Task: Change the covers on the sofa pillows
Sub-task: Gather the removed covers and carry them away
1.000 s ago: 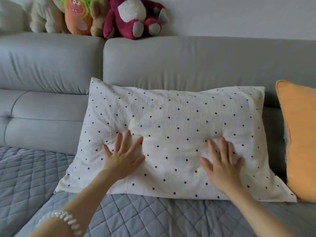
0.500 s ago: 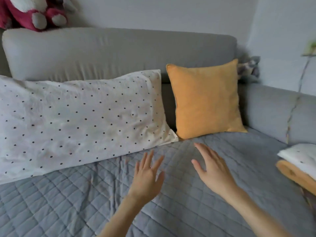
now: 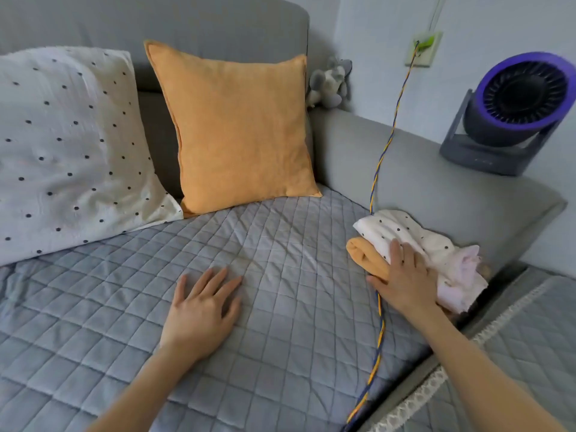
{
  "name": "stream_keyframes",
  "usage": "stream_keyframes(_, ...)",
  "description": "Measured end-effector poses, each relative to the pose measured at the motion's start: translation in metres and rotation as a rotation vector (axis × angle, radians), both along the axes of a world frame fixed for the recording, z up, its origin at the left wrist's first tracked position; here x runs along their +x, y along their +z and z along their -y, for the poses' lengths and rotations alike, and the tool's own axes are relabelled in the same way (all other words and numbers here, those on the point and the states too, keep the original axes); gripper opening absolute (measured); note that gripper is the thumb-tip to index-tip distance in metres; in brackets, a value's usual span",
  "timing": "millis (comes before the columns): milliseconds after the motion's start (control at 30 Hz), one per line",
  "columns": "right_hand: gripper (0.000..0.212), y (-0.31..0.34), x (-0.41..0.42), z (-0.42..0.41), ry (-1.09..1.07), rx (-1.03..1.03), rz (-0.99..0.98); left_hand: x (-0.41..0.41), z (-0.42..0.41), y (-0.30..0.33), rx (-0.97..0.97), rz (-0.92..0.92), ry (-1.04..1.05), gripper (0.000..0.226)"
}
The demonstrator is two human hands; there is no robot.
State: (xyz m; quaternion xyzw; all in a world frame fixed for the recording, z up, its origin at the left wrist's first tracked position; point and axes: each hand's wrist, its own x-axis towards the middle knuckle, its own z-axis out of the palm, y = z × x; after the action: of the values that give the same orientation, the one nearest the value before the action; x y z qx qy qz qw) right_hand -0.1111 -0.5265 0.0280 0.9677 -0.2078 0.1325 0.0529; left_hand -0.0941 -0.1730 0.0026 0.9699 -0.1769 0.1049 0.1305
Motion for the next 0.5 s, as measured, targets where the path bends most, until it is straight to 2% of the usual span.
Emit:
stream_keyframes(167, 0.099, 0.002, 0.014, -0.003, -0.114, 0.007, -0.038, 0.000, 0.001, -0.003, -0.008, 0.008, 0.001, 0.067)
stream_keyframes(233, 0.085, 0.003, 0.020, -0.007, -0.127, -0.073, -0.053, 0.000, 0.000, -0.004, 0.008, 0.015, -0.006, 0.066)
stream_keyframes(333, 0.043, 0.001, 0.023, -0.003, -0.076, -0.293, -0.019, 0.000, -0.001, -0.007, 0.036, 0.010, -0.014, 0.060)
stream_keyframes(433, 0.037, 0.012, 0.019, 0.001, 0.011, -0.265, 0.052, 0.001, -0.003, -0.006, 0.090, -0.016, -0.047, 0.058)
stream_keyframes(500, 0.036, 0.038, 0.014, -0.008, 0.009, -0.244, 0.107, -0.002, -0.006, -0.002, 0.122, -0.051, -0.085, 0.066)
